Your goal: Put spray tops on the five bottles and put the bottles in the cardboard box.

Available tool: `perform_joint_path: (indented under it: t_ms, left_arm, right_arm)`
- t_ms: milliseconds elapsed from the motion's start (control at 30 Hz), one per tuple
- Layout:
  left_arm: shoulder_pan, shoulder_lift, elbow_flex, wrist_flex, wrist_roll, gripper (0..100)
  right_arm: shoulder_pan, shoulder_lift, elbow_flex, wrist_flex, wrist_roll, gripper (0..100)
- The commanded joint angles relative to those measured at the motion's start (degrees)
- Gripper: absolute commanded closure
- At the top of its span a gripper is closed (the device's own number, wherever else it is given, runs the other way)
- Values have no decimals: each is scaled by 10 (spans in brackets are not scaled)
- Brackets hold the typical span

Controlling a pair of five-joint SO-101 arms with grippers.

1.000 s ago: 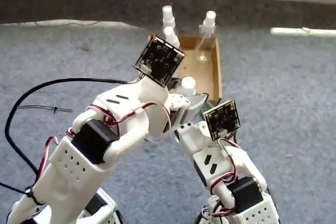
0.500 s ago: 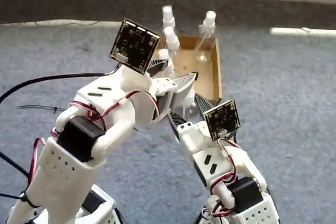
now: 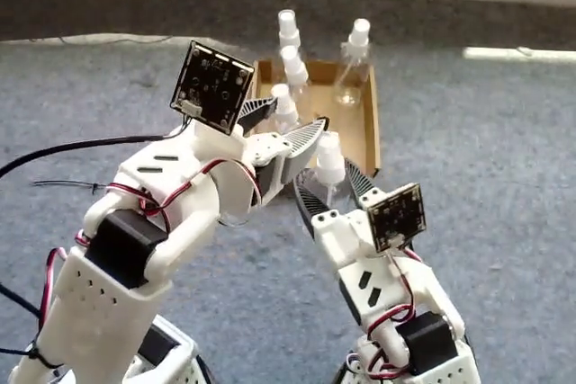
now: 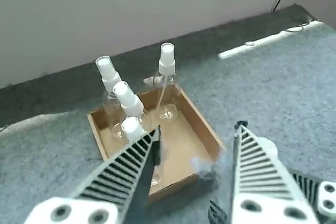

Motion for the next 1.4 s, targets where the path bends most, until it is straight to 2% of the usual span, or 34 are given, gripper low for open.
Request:
perform_joint_path:
  t_ms: [0,100,233,400,500,633,767,867,1100,1367]
  left_arm:
    - [-15,-2,-117,69,-8,787]
    - [-61,-2,-162,95,-8,787]
    - [-174,-1,-165,136,-8,787]
    - [-329,-1,-29,156,-8,787]
    - [-396,-1,91,118,-8,787]
    - [-466,-1,265,-15,-5,787]
    - [-489,-1,406,-178,-4,787]
    - [-485,-1,447,-246,-4,787]
    - [-485,1,454,-253,-4,787]
    - [-485,2,454,-252,-4,787]
  right_arm:
    - [58,-13,-36,-12,-1,994]
    - [91,-11,-37,-13,-1,994]
    - [104,48,-55,-37,33,994]
    - [106,202,-115,-111,34,994]
    - [122,323,-175,-168,34,994]
    - [150,489,-263,-239,33,994]
    - [156,626,-325,-268,34,994]
    - [158,684,-348,-293,34,994]
    - [155,735,-247,-535,31,995]
    - [165,815,-203,-645,30,995]
